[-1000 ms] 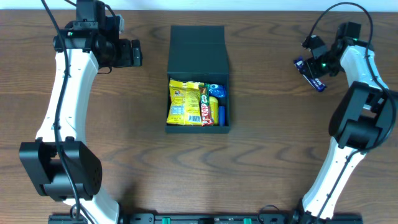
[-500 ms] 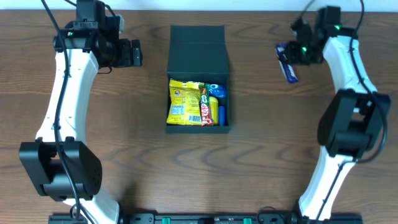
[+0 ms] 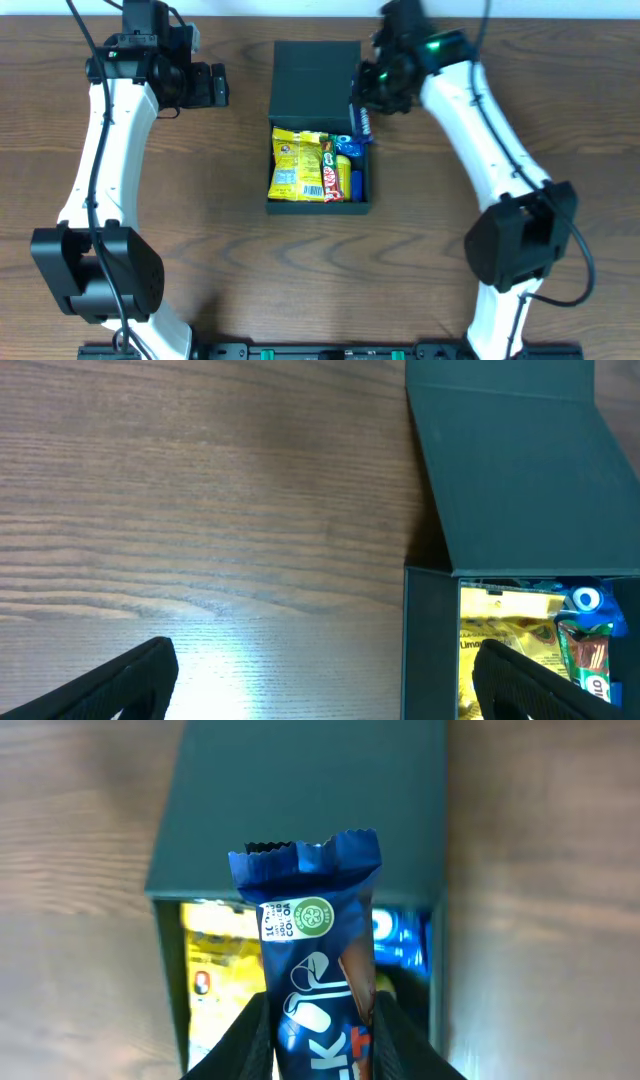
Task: Pack container
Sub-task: 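Lower the blue candy bar into the box and release it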
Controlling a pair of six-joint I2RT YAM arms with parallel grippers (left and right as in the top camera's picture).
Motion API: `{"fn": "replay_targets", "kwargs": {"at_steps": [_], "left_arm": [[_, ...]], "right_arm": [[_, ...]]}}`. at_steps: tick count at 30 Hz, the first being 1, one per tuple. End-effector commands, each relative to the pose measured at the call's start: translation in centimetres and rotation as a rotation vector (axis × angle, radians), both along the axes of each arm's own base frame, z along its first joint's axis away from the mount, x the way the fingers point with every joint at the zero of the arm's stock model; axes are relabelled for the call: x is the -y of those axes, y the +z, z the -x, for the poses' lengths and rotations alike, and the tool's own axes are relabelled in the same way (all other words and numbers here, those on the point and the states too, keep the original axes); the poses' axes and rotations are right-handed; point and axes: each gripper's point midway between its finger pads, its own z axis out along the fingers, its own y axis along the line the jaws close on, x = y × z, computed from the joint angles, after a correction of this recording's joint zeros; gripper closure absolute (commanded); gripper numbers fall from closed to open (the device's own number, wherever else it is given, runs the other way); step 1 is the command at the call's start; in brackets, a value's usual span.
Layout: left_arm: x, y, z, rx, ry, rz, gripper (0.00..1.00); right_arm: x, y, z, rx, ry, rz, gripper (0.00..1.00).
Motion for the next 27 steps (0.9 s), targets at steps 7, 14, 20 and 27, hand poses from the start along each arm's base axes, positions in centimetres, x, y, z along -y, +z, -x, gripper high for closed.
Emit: {"fn": "replay_targets", "kwargs": {"at_steps": [7, 14, 20, 27], "left_arm": [[-0.2, 1.9, -0.2, 0.049, 0.001, -0.009, 0.05], [-0.2, 1.9, -0.2, 0.052, -0.015, -0.018, 0.04], [-0.2, 1.9, -0.2, 0.052, -0.015, -0.017, 0.05], [-0.2, 1.9, -0.2, 0.052, -0.015, -0.017, 0.05]], "right_arm": [[-2.1, -0.8, 1.9, 0.069, -0.142, 0.223, 0.99], [-1.2, -2.6, 3.2, 0.049, -0.174, 0.314, 0.99], [-0.3, -4.7, 4.4, -0.002, -0.166, 0.355, 0.99], [-0.1, -6.2, 5.0, -0.027, -0.142, 0.370, 0.99]]}}
